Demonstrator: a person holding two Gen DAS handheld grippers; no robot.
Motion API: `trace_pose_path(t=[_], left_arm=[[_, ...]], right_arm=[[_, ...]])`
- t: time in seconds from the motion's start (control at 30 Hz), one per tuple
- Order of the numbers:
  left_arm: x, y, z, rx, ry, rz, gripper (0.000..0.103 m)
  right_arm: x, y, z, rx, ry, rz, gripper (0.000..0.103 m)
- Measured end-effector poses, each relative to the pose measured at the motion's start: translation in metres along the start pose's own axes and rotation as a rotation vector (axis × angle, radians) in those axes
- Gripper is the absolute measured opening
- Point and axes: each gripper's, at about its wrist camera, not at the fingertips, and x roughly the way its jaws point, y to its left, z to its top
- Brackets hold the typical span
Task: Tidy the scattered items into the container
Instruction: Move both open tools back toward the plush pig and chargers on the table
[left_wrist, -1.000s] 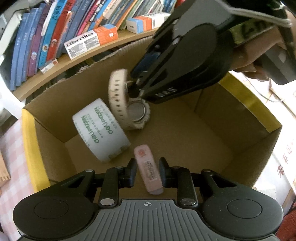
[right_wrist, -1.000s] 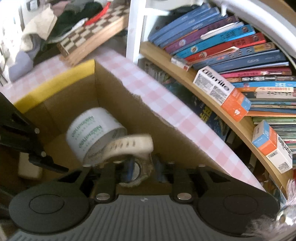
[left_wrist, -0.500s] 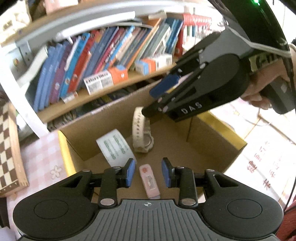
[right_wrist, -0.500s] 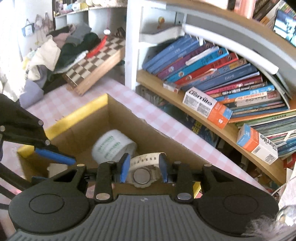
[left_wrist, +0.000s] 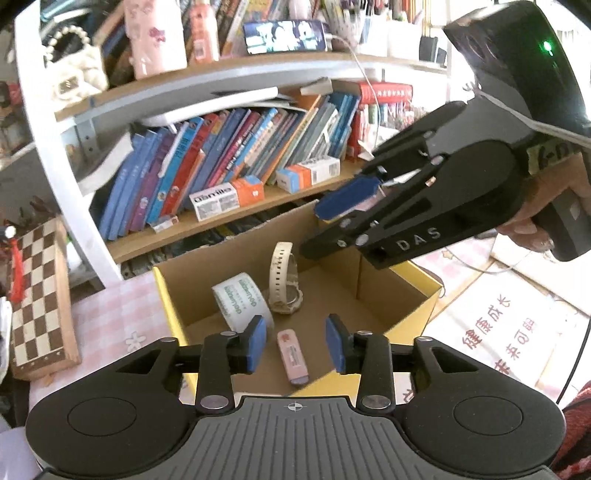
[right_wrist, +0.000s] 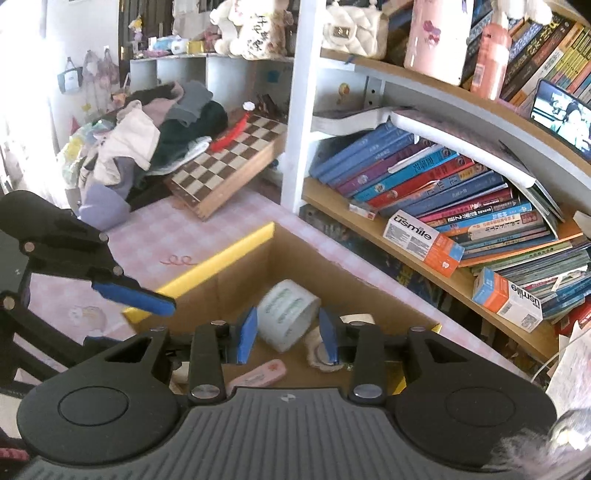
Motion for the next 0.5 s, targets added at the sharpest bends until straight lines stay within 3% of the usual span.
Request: trace_pose_path(t=[0.5], left_arm=[[-0.056, 0.003, -0.042, -0.056, -0.039, 0.059, 0.048]], right_arm=[[-0.031, 0.044, -0.033, 0.069, 0.003, -0.044, 0.036]])
